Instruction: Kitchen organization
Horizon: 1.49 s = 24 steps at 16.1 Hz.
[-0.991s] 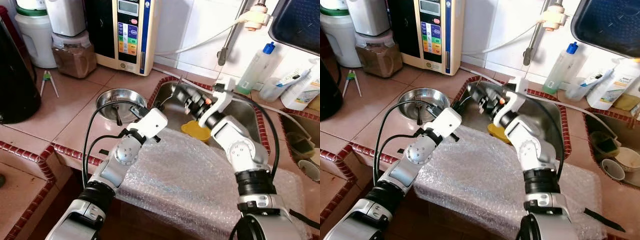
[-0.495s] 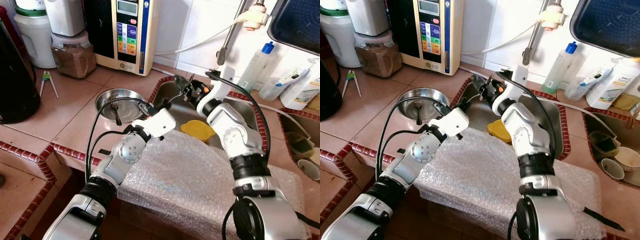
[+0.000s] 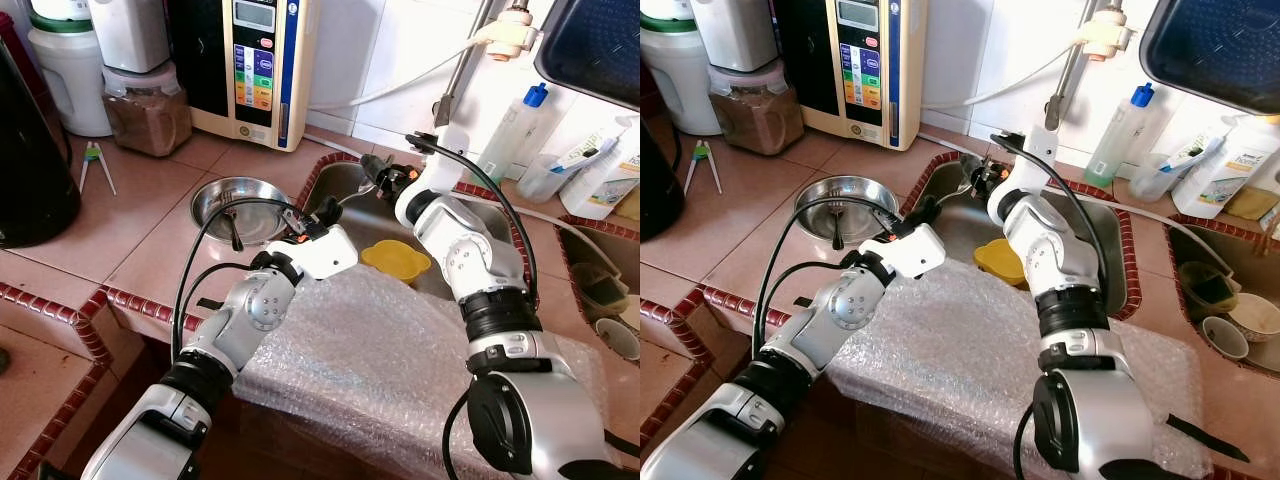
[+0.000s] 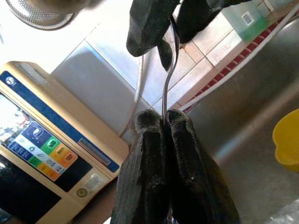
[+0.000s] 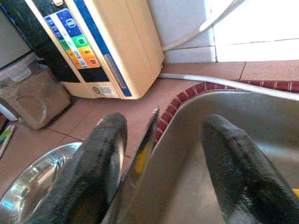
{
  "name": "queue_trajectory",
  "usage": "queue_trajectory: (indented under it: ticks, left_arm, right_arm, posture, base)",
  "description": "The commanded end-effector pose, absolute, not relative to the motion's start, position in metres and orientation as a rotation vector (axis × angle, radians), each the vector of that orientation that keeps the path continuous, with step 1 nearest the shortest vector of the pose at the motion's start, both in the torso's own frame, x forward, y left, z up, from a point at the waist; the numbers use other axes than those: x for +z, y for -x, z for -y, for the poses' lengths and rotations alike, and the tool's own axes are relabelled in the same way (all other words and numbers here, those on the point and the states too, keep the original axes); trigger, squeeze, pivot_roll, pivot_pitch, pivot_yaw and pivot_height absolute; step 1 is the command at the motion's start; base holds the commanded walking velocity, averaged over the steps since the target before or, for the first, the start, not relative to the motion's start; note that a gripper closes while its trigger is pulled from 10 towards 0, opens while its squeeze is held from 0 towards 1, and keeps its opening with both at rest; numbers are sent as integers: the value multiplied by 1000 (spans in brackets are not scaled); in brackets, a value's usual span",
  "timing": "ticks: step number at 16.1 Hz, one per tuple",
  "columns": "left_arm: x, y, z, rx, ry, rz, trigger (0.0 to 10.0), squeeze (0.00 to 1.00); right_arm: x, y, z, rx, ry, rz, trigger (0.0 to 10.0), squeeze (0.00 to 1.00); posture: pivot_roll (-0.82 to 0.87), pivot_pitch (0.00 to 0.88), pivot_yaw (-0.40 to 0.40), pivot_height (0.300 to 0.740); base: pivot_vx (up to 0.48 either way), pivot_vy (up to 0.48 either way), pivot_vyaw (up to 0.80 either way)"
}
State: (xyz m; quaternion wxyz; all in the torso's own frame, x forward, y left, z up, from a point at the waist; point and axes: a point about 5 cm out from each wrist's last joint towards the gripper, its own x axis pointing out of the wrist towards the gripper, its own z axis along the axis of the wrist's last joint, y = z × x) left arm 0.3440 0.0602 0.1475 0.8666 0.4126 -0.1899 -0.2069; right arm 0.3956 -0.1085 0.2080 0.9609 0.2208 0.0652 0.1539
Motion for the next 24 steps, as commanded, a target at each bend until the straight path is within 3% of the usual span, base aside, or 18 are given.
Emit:
queue_trajectory:
  ticks: [1,7,8,10,11,13,14,15,16,24]
  left_arm:
    - [157,-351,-70,-352,-862,404,3490,0]
    - [151,-351,-71,-337,-890,396,4627,0]
    - [150,-352,-72,-325,-891,394,6235,0]
    - [150,-353,-77,-299,-881,387,6824,0]
    - [149,-354,-80,-280,-872,372,10000,0]
    - [148,-354,-81,-284,-851,360,10000,0]
    - [148,-354,-81,-284,-847,360,10000,525]
    - [148,-353,-81,-279,-825,362,10000,859]
    - [147,-353,-81,-282,-825,360,10000,1000]
    - [142,-350,-74,-342,-743,331,10000,1000]
  right_arm:
    - [209,-397,127,245,-459,-138,0,0]
    - [208,-396,124,257,-475,-170,0,0]
    - [208,-396,124,257,-476,-172,0,0]
    - [207,-396,124,256,-476,-176,0,0]
    - [207,-396,125,256,-478,-180,0,0]
    - [206,-396,124,257,-480,-182,0,0]
    - [205,-396,125,253,-480,-184,0,0]
    - [205,-396,125,250,-480,-185,0,0]
    - [205,-396,125,248,-481,-184,0,0]
    - [206,-398,131,208,-486,-165,0,0]
  posture:
    - [-22,0,-111,740]
    - [-20,0,-115,740]
    - [-19,0,-117,740]
    - [-19,0,-119,740]
    - [-20,0,-120,740]
    - [-20,0,-120,740]
    - [-20,0,-120,740]
    - [-22,0,-118,740]
    - [-22,0,-119,740]
    - [-22,0,-121,740]
  base:
    - [0,0,0]
    - [0,0,0]
    - [0,0,0]
    - [0,0,0]
    - [0,0,0]
    - [0,0,0]
    - [0,0,0]
    - [0,0,0]
    - [0,0,0]
    - [0,0,0]
